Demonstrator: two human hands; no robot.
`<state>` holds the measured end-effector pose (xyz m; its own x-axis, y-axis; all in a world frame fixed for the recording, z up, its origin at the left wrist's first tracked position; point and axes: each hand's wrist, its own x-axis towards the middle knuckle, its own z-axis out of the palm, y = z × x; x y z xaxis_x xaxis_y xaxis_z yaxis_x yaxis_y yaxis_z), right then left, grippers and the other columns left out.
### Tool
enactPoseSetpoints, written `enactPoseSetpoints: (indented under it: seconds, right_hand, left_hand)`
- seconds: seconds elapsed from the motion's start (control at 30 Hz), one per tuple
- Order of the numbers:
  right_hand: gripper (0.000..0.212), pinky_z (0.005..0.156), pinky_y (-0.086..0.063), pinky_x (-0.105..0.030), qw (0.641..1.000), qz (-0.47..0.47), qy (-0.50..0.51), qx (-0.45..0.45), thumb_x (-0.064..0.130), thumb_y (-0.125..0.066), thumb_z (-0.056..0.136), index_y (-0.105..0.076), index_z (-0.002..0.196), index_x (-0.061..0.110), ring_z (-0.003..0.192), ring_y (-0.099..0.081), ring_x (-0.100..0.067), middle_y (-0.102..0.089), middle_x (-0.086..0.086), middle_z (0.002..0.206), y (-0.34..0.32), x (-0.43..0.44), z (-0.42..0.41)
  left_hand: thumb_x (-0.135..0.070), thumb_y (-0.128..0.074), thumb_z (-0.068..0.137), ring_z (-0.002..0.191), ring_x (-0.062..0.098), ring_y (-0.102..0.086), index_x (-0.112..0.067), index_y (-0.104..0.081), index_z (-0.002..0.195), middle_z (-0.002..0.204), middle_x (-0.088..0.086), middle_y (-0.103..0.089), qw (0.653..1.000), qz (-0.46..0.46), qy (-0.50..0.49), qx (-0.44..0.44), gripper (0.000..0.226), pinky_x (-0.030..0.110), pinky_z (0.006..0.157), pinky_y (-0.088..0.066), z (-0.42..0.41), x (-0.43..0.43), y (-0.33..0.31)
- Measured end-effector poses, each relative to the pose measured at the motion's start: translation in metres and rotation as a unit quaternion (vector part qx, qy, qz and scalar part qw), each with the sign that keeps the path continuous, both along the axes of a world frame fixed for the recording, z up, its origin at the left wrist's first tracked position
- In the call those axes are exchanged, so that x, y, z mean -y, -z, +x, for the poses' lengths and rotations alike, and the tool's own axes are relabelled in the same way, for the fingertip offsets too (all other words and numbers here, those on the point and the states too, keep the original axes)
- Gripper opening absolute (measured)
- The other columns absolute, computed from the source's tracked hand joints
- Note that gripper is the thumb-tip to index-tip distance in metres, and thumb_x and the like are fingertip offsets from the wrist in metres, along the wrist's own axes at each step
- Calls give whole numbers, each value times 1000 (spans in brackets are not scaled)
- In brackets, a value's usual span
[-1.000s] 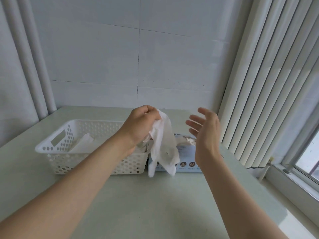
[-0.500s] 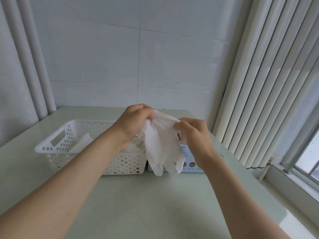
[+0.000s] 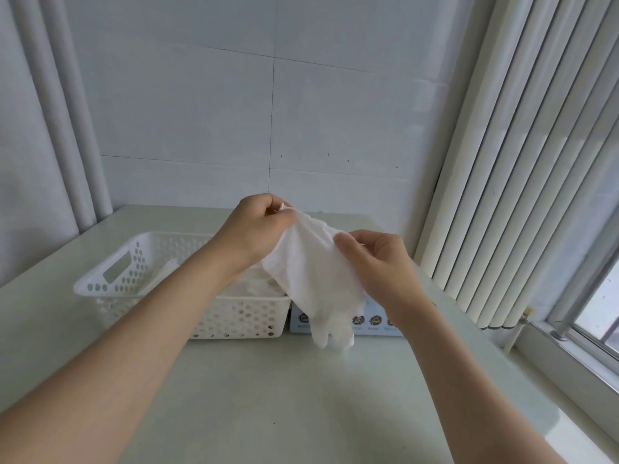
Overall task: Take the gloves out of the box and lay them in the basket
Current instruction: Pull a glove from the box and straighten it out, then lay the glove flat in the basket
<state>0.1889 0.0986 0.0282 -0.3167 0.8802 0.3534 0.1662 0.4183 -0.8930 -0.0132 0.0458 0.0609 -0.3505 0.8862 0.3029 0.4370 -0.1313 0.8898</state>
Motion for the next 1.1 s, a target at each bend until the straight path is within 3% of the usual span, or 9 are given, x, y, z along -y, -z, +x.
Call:
enactPoseSetpoints:
  seconds: [0.1,0.2,0.27,0.4,0.53,0.7,0.8,0.93,1.1]
  right_hand:
    - [30,63,-48,-31,999,-19,-10,-24,34,-65,102,-76,87,10,68,-62,-16,-70,-20,80,0,-2,1]
    - [30,57,-46,-25,999,-22,12,-34,34,-66,102,-74,82,13,62,-59,-12,-65,2,68,2,-3,0]
    - [26,56,-50,-27,999,-7,38,-33,35,-66,102,-75,86,16,62,-62,-12,-68,3,69,5,-5,-1]
    - [21,61,-53,-29,992,61,111,-8,36,-62,104,-73,93,23,68,-66,-10,-73,5,78,10,-9,-9]
    - [22,58,-44,-33,974,145,172,9,35,-56,108,-67,99,19,65,-58,-12,-67,9,74,15,-5,-20]
    - [24,59,-50,-43,947,238,216,15,38,-50,110,-65,110,19,60,-57,-24,-65,2,67,11,-6,-37]
    - [22,54,-51,-46,941,273,196,34,37,-50,111,-63,113,21,56,-58,-27,-61,1,60,4,-10,-51]
    - [21,51,-49,-41,939,298,152,80,37,-53,109,-64,110,20,54,-56,-23,-57,3,55,-5,-10,-79]
    - [28,56,-51,-38,935,282,80,200,39,-49,110,-66,119,19,71,-60,-26,-63,1,76,-16,-10,-119]
  left_hand:
    - [-34,-68,101,84,17,-64,-15,-72,102,98,6,-72,998,48,-4,-46,20,28,78,-49,-4,1,2]
    - [-36,-75,97,87,12,-69,-17,-76,100,96,-2,-76,996,67,-25,-58,19,18,73,-48,-11,1,2]
    - [-34,-73,98,78,5,-68,-18,-77,100,96,-2,-77,996,62,-25,-64,16,14,66,-47,-14,0,0]
    - [-27,-62,106,92,20,-72,-20,-75,107,101,2,-77,997,45,-4,-56,15,35,78,-57,-17,0,-1]
    - [-28,-46,112,80,14,-56,-22,-65,112,100,-1,-62,997,37,-10,-67,20,28,65,-45,-10,0,0]
    - [-29,-37,114,74,15,-50,-20,-59,116,93,-2,-55,996,12,-10,-86,24,28,55,-47,-18,4,-6]
    - [-31,-40,113,70,17,-50,-21,-59,113,91,-3,-55,986,-28,-10,-163,21,30,57,-48,-39,12,-14]
    - [-43,-50,108,91,15,-61,-27,-54,108,109,-7,-64,950,-95,-9,-298,16,37,77,-51,-78,26,-24]
    - [-41,-49,109,77,26,-63,-21,-48,111,100,0,-55,928,-182,-63,-319,20,36,65,-52,-114,37,-20]
